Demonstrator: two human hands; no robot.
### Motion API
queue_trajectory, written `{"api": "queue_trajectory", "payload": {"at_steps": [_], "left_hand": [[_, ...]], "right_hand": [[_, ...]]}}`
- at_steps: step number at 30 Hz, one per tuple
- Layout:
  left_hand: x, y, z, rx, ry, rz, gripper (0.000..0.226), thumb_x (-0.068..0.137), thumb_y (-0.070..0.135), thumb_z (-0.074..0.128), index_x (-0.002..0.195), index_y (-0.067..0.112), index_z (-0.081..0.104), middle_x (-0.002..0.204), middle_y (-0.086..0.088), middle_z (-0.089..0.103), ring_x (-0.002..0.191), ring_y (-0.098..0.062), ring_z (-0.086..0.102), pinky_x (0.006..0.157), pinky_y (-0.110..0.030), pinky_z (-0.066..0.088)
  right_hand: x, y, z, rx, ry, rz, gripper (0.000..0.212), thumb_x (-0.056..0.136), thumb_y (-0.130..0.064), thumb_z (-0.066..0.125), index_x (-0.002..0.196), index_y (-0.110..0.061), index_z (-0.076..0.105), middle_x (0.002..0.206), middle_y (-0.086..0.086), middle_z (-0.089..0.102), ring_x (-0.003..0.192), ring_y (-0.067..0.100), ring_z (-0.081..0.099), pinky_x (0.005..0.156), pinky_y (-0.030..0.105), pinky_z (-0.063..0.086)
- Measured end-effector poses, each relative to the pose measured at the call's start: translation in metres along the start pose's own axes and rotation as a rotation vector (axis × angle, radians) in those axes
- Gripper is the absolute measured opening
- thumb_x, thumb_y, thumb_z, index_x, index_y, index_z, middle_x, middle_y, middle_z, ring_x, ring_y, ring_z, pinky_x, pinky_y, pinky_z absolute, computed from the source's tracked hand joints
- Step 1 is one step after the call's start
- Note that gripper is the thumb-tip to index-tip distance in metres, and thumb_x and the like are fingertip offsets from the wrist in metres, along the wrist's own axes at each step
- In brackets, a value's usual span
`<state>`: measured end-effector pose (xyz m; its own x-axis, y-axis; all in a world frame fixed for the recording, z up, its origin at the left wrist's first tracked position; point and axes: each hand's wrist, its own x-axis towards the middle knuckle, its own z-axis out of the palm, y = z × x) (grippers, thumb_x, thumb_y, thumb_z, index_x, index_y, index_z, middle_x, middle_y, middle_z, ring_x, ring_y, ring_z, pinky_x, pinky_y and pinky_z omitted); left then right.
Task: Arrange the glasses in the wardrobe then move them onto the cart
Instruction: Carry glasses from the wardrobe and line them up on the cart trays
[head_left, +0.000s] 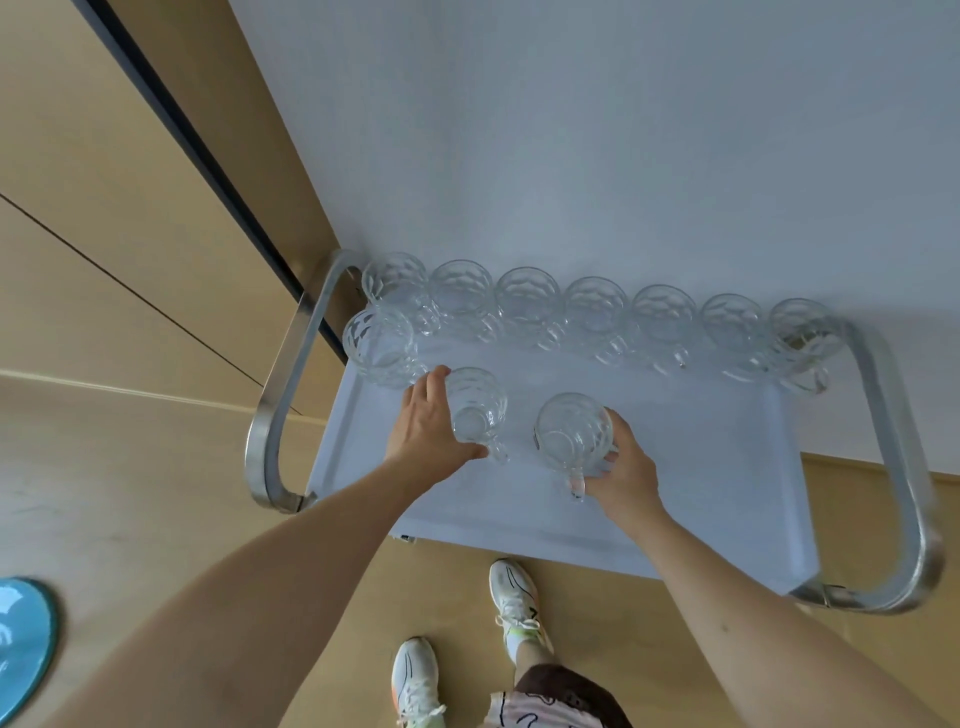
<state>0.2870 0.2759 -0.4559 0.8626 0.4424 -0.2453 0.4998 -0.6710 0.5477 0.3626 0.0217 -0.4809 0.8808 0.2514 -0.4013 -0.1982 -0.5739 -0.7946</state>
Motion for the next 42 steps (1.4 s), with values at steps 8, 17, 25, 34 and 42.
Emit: {"api": "queue_trajectory", "payload": {"at_steps": [8, 17, 25, 34, 42], "left_hand": [[0.002, 0.017, -0.024, 0.276, -0.122, 0.241, 0.108, 0.067, 0.013, 0.074, 0.155, 0.031, 0.014, 0.165, 0.002, 0.011, 0.151, -0.026, 0.007, 0.122, -0.045, 0.024], [0.025, 0.03, -0.035, 0.461, -0.234, 0.348, 0.1, 0.067, 0.03, 0.084, 0.152, 0.038, 0.032, 0.154, 0.001, 0.034, 0.139, -0.025, 0.031, 0.117, -0.04, 0.025], [0.056, 0.04, -0.045, 0.415, -0.15, 0.313, 0.101, 0.066, 0.03, 0.085, 0.153, 0.034, 0.035, 0.155, -0.003, 0.036, 0.138, -0.026, 0.034, 0.11, -0.037, 0.034], [0.08, 0.038, -0.044, 0.335, -0.102, 0.254, 0.102, 0.062, 0.029, 0.087, 0.15, 0.029, 0.036, 0.15, 0.001, 0.043, 0.135, -0.025, 0.038, 0.105, -0.036, 0.042], [0.077, 0.032, -0.04, 0.275, -0.058, 0.253, 0.098, 0.061, 0.028, 0.088, 0.146, 0.028, 0.04, 0.147, 0.0, 0.043, 0.127, -0.026, 0.045, 0.098, -0.035, 0.046]], "right_hand": [[-0.004, -0.035, -0.009, 0.058, 0.024, -0.004, 0.078, 0.076, 0.011, 0.065, 0.14, -0.031, 0.049, 0.138, 0.001, 0.053, 0.126, 0.023, 0.052, 0.094, 0.038, 0.053], [0.002, -0.06, 0.01, -0.387, -0.125, -0.019, 0.129, 0.056, -0.037, 0.096, 0.156, -0.034, 0.015, 0.149, 0.007, 0.023, 0.131, 0.028, 0.045, 0.101, 0.039, 0.048], [0.038, -0.076, 0.008, -0.456, -0.051, -0.081, 0.119, 0.06, -0.02, 0.089, 0.157, -0.018, 0.02, 0.152, 0.007, 0.032, 0.131, 0.031, 0.047, 0.092, 0.03, 0.043], [0.073, -0.092, 0.011, -0.387, -0.078, -0.123, 0.111, 0.059, -0.014, 0.09, 0.153, -0.026, 0.031, 0.136, 0.004, 0.029, 0.109, 0.026, 0.052, 0.082, 0.029, 0.047], [0.083, -0.106, 0.023, -0.395, -0.09, -0.131, 0.111, 0.059, -0.016, 0.09, 0.152, -0.024, 0.031, 0.132, 0.0, 0.028, 0.1, 0.02, 0.049, 0.086, 0.037, 0.055]]}}
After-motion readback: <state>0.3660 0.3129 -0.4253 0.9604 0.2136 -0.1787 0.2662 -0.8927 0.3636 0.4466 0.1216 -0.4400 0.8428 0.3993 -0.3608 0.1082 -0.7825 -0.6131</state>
